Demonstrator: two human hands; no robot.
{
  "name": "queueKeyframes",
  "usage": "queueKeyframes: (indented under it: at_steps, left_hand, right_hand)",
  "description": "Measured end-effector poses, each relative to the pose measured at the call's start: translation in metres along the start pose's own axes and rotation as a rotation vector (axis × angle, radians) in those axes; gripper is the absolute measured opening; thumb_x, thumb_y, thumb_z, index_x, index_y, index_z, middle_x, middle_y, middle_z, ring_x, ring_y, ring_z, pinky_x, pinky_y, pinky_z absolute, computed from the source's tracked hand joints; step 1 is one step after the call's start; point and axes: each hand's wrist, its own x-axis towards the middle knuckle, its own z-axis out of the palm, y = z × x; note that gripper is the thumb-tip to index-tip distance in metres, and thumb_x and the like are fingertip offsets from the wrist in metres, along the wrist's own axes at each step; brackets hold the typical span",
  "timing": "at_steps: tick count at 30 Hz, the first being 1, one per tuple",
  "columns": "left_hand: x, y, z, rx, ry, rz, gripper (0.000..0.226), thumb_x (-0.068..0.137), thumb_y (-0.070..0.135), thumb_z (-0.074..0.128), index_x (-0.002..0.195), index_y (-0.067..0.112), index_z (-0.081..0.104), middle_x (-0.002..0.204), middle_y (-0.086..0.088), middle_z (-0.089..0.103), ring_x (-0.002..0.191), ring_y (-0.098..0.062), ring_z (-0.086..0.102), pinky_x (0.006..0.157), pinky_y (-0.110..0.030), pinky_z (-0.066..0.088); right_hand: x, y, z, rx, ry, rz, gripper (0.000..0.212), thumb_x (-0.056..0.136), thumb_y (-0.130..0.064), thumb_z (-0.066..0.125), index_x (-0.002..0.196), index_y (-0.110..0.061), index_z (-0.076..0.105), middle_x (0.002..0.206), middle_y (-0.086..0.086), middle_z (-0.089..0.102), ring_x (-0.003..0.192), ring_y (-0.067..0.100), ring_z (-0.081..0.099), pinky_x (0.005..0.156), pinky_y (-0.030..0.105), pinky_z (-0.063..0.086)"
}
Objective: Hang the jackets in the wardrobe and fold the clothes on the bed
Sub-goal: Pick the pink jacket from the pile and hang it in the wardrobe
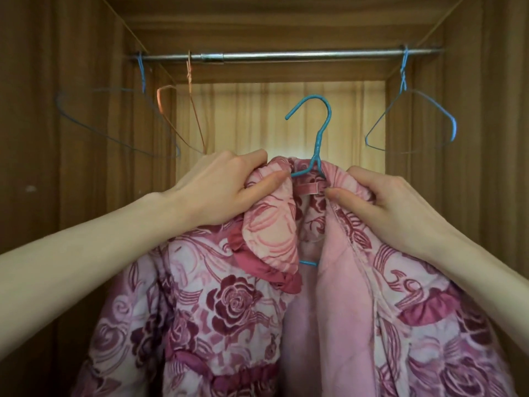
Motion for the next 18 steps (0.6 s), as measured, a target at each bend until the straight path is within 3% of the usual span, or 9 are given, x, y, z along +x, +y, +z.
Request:
queueKeyframes:
  at_steps: [6,9,13,15,18]
  left_hand:
    - [-0.029,-0.036,0.007,-0.091,-0.060,-0.106,0.061,0.094,0.077,0.024,0.085,0.022,0.049,0.054,0.002,0.051,0.063,-0.026,0.060,0.056,-0.038,0.036]
    - [-0.035,-0.039,0.012,-0.167,-0.152,-0.162,0.064,0.092,0.080,0.026,0.093,0.022,0.053,0.060,0.000,0.058,0.062,-0.019,0.061,0.065,-0.043,0.050]
    - [-0.025,-0.017,0.014,-0.147,-0.210,-0.233,0.066,0.088,0.087,0.025,0.111,0.029,0.047,0.067,0.003,0.060,0.067,-0.020,0.060,0.072,-0.043,0.052]
    - [-0.019,-0.006,0.015,-0.073,-0.182,-0.232,0.066,0.088,0.087,0.031,0.117,0.031,0.047,0.073,0.011,0.055,0.067,-0.017,0.052,0.068,-0.038,0.045]
    - [-0.010,0.005,0.018,0.081,-0.058,-0.183,0.059,0.092,0.081,0.034,0.104,0.026,0.052,0.083,0.007,0.061,0.068,-0.019,0.049,0.054,-0.034,0.031]
  right_hand:
    - [-0.004,0.015,-0.006,-0.029,-0.021,0.052,0.045,0.096,-0.062,0.055,0.086,-0.019,0.054,0.066,0.002,0.050,0.063,0.019,0.047,0.064,0.041,0.044]
    - [-0.003,0.015,-0.002,-0.037,-0.042,0.034,0.040,0.098,-0.058,0.058,0.086,-0.020,0.054,0.065,0.002,0.049,0.060,0.016,0.045,0.061,0.036,0.041]
    - [0.002,0.008,0.002,-0.043,-0.046,0.012,0.040,0.098,-0.057,0.059,0.082,-0.021,0.051,0.063,0.003,0.047,0.059,0.018,0.043,0.058,0.029,0.038]
    - [0.004,0.004,0.002,-0.033,-0.049,0.010,0.041,0.097,-0.058,0.058,0.082,-0.021,0.051,0.064,0.002,0.047,0.060,0.018,0.043,0.057,0.028,0.036]
    - [0.005,-0.001,0.002,-0.025,-0.058,0.000,0.044,0.097,-0.059,0.057,0.086,-0.017,0.053,0.067,0.005,0.049,0.062,0.020,0.044,0.059,0.030,0.038]
